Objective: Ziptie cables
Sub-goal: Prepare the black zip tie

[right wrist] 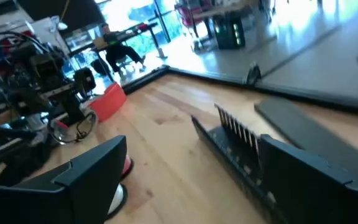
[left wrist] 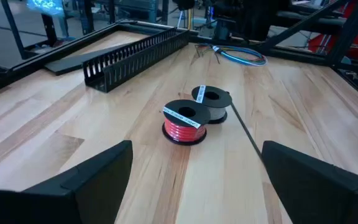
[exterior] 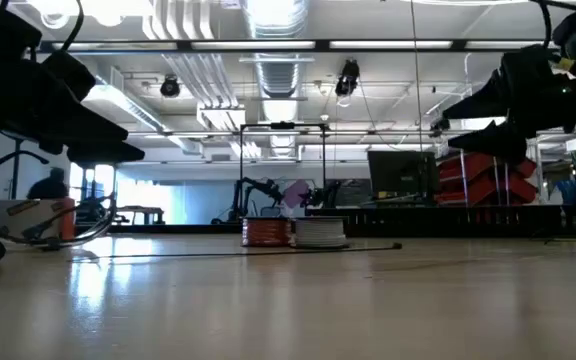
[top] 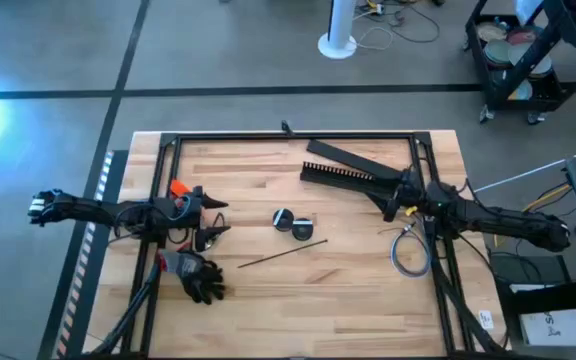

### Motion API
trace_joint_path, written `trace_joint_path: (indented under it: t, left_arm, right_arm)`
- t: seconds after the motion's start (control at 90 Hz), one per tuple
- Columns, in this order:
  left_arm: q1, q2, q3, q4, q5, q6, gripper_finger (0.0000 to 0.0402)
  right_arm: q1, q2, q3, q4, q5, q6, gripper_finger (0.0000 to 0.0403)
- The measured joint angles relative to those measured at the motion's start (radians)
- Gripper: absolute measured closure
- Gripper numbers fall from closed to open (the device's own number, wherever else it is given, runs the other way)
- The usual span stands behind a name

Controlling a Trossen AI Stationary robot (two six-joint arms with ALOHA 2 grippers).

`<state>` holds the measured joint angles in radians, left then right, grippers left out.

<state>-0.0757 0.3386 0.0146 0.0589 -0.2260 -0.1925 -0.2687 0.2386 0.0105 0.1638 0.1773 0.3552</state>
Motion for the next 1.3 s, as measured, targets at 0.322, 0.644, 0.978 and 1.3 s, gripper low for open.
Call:
trace_joint_path:
  t: [0.322, 0.644, 0.978, 1.3]
  left_arm:
    - [0.000, 0.000, 0.000, 0.000, 0.000, 0.000, 0.0056]
    - [0.000, 0.000, 0.000, 0.000, 0.000, 0.000, 0.0056]
    - [0.000, 0.000, 0.000, 0.000, 0.000, 0.000, 0.0056]
    - [0.024, -0.005, 0.000, 0.053, -0.201, 0.216, 0.0056]
  right_arm:
    - [0.004, 0.000, 0.000, 0.018, -0.155, 0.155, 0.0059]
    - [0.084, 0.004, 0.053, -0.118, -0.139, 0.240, 0.0059]
    - [0.194, 0.191, 0.182, -0.237, -0.051, 0.218, 0.0059]
    - [0.389, 0.520, 0.180, 0.026, -0.136, 0.116, 0.0059]
